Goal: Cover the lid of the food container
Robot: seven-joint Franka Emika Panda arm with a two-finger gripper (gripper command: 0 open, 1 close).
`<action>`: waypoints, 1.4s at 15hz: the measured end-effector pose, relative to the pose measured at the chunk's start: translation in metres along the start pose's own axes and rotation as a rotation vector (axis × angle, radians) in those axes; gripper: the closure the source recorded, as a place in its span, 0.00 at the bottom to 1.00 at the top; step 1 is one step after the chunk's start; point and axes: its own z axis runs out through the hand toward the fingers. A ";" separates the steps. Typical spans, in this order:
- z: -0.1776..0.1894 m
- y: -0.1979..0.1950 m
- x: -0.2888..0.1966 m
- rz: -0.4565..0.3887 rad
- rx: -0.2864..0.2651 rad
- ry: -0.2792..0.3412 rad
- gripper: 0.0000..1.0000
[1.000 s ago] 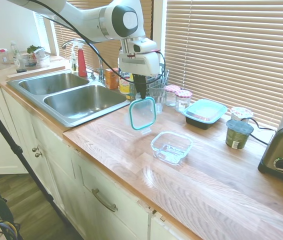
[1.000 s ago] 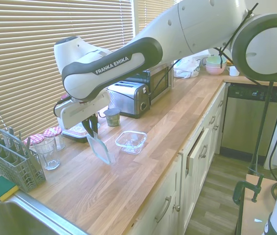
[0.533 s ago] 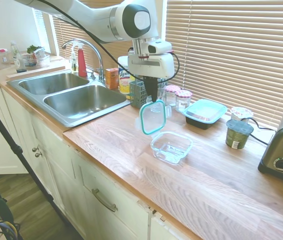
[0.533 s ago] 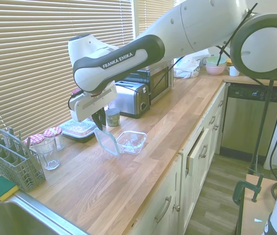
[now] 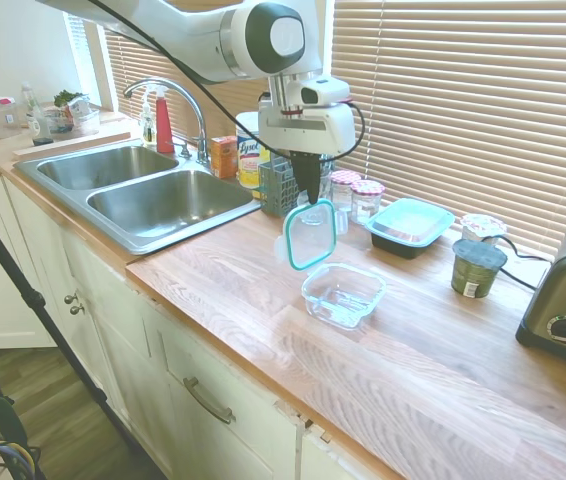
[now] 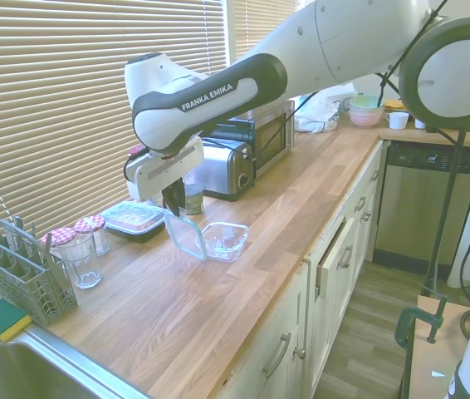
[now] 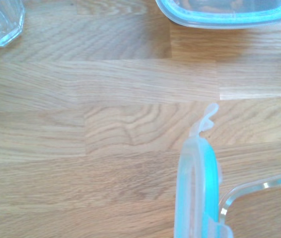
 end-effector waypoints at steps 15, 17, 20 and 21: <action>0.006 0.047 -0.025 -0.002 0.036 -0.004 1.00; -0.007 0.058 -0.031 -0.002 0.050 0.005 1.00; -0.015 0.065 -0.039 -0.006 0.057 0.009 1.00; -0.013 0.066 -0.041 -0.008 0.055 0.007 1.00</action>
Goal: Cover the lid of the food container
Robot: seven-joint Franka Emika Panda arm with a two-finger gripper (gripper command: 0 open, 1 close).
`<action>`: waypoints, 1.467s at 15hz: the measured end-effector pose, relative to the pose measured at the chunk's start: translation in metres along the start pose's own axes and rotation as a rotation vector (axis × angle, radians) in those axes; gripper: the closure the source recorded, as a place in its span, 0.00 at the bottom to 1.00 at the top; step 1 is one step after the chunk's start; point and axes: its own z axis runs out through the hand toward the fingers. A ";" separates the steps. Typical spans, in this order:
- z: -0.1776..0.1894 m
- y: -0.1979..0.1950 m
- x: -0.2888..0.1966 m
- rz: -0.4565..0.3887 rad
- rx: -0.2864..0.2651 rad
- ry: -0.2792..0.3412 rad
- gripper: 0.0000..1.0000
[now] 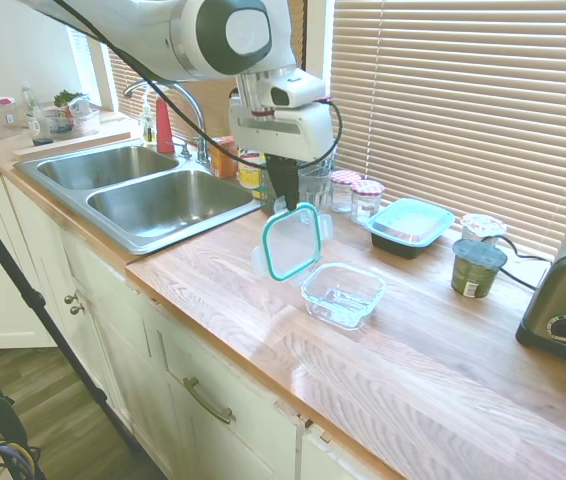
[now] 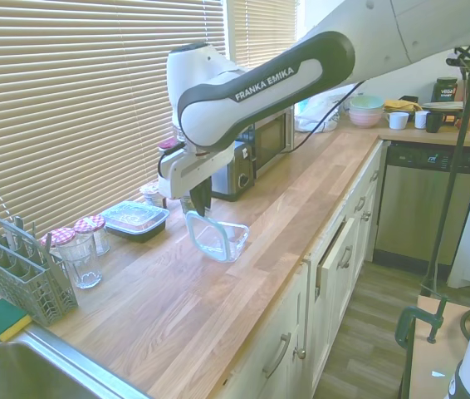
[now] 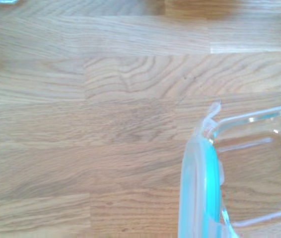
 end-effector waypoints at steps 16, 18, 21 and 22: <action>-0.024 0.067 0.025 0.031 0.063 0.008 1.00; -0.024 0.076 0.032 0.033 0.068 0.006 1.00; -0.022 0.089 0.043 0.020 0.079 -0.011 1.00; -0.020 0.093 0.047 0.005 0.085 -0.017 1.00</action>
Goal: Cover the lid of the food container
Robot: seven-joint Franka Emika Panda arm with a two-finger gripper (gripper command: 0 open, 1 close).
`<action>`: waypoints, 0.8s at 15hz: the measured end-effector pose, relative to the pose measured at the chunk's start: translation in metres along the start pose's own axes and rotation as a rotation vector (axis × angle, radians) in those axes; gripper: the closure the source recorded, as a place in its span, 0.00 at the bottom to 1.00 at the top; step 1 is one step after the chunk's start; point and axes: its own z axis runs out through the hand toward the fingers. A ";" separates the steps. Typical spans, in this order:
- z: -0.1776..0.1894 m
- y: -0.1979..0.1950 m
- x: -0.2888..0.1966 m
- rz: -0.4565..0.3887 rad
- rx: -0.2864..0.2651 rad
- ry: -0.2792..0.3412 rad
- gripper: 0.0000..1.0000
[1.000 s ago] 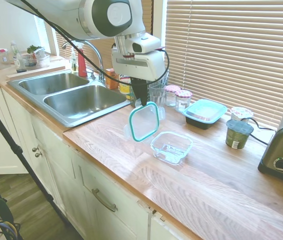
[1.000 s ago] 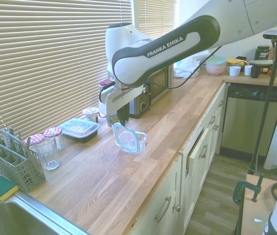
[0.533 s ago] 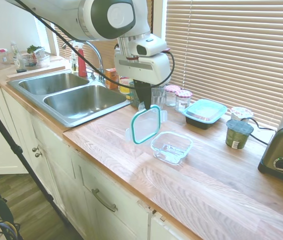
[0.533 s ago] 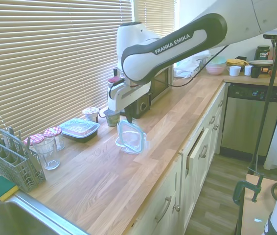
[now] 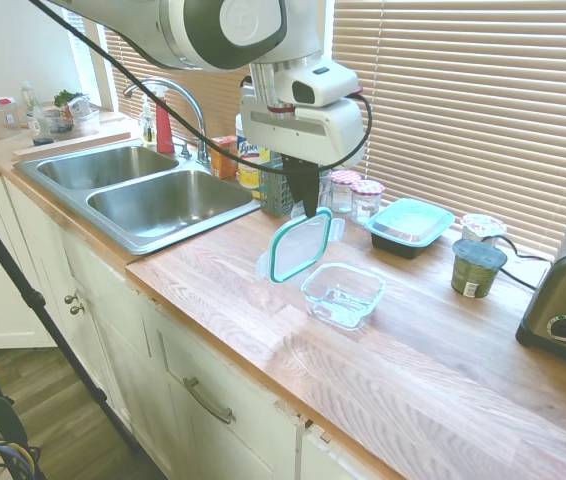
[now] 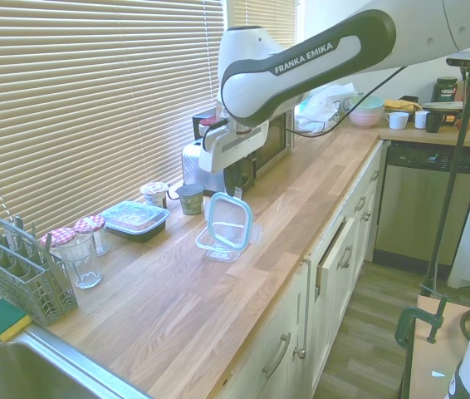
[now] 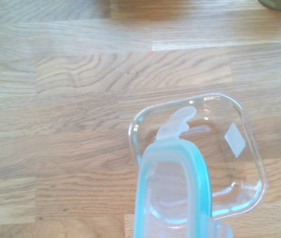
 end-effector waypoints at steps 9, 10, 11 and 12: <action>-0.009 -0.010 0.001 -0.121 0.042 -0.008 1.00; -0.010 -0.013 0.000 -0.127 0.043 -0.007 1.00; -0.009 -0.017 -0.002 -0.135 0.043 -0.008 1.00; -0.008 -0.021 -0.003 -0.142 0.043 -0.009 1.00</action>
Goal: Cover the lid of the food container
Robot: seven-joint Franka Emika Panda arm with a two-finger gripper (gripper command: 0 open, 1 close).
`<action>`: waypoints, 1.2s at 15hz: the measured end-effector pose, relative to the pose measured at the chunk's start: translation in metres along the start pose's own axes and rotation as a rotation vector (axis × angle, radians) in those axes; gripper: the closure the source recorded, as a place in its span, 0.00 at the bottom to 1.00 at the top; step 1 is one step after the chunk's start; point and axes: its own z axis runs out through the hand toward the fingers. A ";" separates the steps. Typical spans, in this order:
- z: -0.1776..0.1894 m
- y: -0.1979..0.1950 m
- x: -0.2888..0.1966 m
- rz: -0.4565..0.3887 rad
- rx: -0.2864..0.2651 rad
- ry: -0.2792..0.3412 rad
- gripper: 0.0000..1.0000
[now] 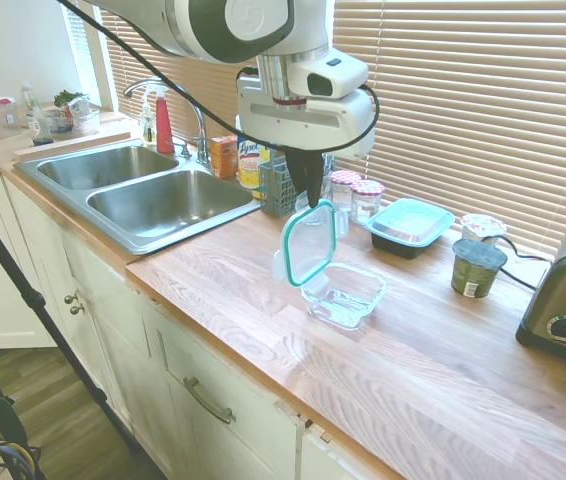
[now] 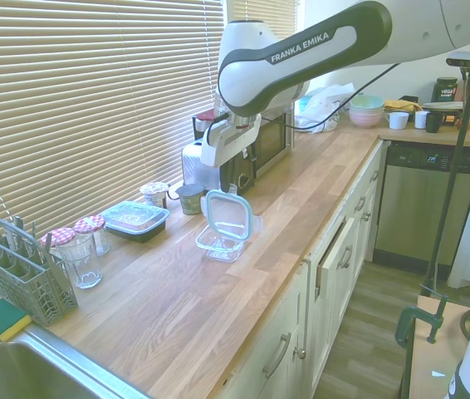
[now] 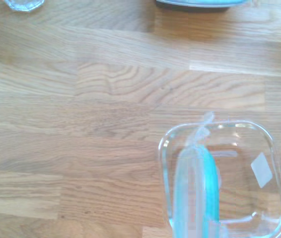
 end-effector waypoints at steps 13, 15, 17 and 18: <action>0.011 -0.051 -0.005 -0.034 -0.003 -0.019 1.00; 0.015 -0.055 -0.006 -0.034 -0.005 -0.023 1.00; 0.020 -0.058 -0.005 -0.031 -0.009 -0.028 1.00; 0.024 -0.058 -0.003 -0.030 -0.013 -0.033 1.00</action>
